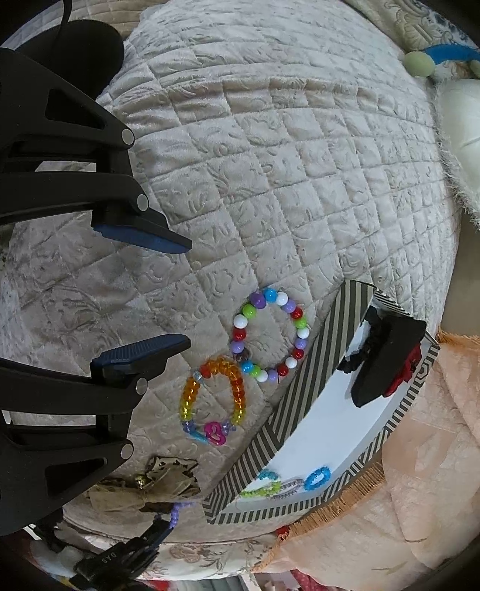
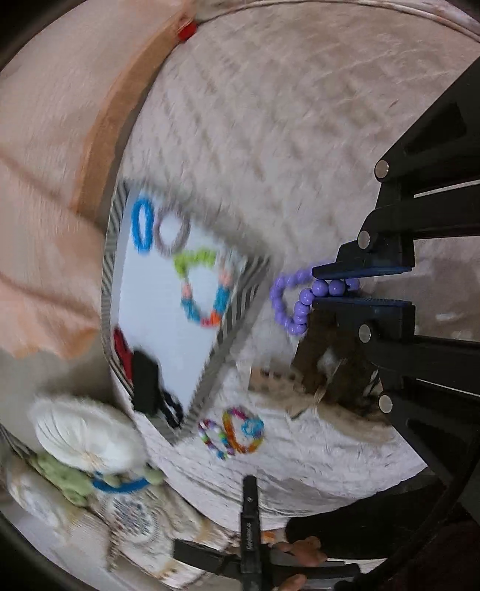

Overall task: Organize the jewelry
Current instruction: 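Grasp the purple bead bracelet with the right tool while the left tool reaches the multicolour bracelet, then grasp the multicolour bead bracelet with the left tool while the right tool holds the purple bracelet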

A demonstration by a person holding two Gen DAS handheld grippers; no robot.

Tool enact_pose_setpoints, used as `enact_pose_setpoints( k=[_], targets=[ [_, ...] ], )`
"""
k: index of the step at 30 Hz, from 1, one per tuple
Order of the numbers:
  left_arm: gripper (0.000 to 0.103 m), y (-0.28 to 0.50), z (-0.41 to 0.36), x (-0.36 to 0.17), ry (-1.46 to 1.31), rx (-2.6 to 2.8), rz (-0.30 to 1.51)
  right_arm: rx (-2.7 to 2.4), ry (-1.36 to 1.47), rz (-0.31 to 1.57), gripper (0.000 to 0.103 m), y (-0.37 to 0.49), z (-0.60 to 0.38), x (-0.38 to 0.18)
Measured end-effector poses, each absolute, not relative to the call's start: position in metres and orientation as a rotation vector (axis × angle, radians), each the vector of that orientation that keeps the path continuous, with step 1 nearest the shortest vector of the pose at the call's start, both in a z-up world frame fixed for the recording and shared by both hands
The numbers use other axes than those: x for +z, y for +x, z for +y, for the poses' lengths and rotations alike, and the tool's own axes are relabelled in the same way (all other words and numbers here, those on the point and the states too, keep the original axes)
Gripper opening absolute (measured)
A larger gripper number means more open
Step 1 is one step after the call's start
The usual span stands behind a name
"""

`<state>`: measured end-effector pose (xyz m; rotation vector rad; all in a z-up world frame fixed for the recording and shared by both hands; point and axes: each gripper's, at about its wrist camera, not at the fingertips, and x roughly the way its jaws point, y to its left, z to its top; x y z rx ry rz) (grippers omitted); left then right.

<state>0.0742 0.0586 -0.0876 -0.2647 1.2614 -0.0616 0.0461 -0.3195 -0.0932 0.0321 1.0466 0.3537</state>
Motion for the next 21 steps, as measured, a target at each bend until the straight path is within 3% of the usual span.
enact_pose_setpoints(
  k=[21],
  targets=[
    [0.046,0.128,0.065,-0.095,-0.265,0.032,1.218,0.386,0.252,1.08,0.009,-0.001,-0.345,-0.11]
  ],
)
